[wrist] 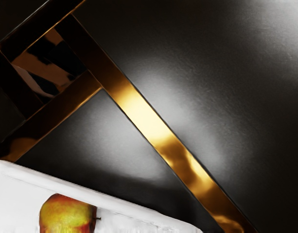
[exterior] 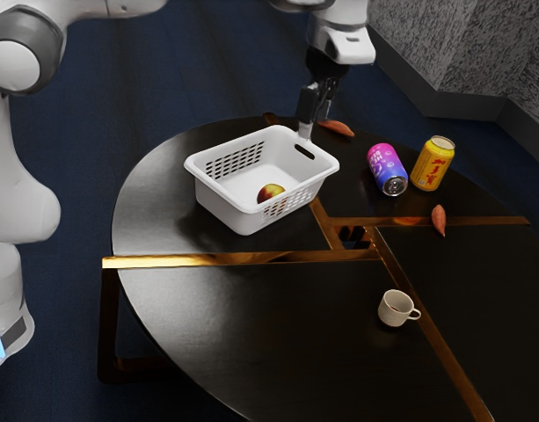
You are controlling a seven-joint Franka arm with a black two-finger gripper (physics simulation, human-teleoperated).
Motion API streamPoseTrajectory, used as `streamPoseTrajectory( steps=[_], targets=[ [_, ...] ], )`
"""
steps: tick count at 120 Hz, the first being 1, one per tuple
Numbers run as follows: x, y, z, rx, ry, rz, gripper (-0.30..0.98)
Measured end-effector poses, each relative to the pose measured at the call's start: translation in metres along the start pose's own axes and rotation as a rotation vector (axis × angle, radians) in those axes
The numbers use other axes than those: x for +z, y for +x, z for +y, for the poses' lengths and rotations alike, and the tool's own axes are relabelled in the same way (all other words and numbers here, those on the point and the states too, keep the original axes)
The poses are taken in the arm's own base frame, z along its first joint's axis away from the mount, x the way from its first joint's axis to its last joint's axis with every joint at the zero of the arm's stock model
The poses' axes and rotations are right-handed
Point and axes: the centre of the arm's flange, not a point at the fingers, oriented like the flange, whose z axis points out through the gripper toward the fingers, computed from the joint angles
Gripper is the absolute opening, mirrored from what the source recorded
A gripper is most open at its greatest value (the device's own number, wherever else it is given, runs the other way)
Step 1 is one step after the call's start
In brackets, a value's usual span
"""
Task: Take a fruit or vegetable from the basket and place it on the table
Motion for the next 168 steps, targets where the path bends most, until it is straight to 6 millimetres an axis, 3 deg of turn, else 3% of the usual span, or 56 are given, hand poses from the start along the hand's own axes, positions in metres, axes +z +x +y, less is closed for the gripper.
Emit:
streamPoseTrajectory(
  steps=[22,34,51,82,103,119,146,168],
  targets=[
    [-0.002,-0.053,-0.057,-0.334,0.053,-0.023,0.67],
    [-0.001,-0.068,-0.070,-0.456,0.059,-0.027,0.67],
    [0.019,-0.053,-0.058,-0.515,0.044,-0.062,0.67],
    [0.029,-0.017,-0.022,-0.522,0.038,-0.072,0.67],
    [0.051,-0.025,-0.032,-0.542,0.001,-0.097,0.67],
    [0.055,-0.037,-0.045,-0.552,-0.003,-0.096,0.67],
    [0.062,-0.028,-0.034,-0.502,-0.018,-0.106,0.67],
    [0.053,-0.025,-0.030,-0.473,-0.030,-0.096,0.67]
  ],
)
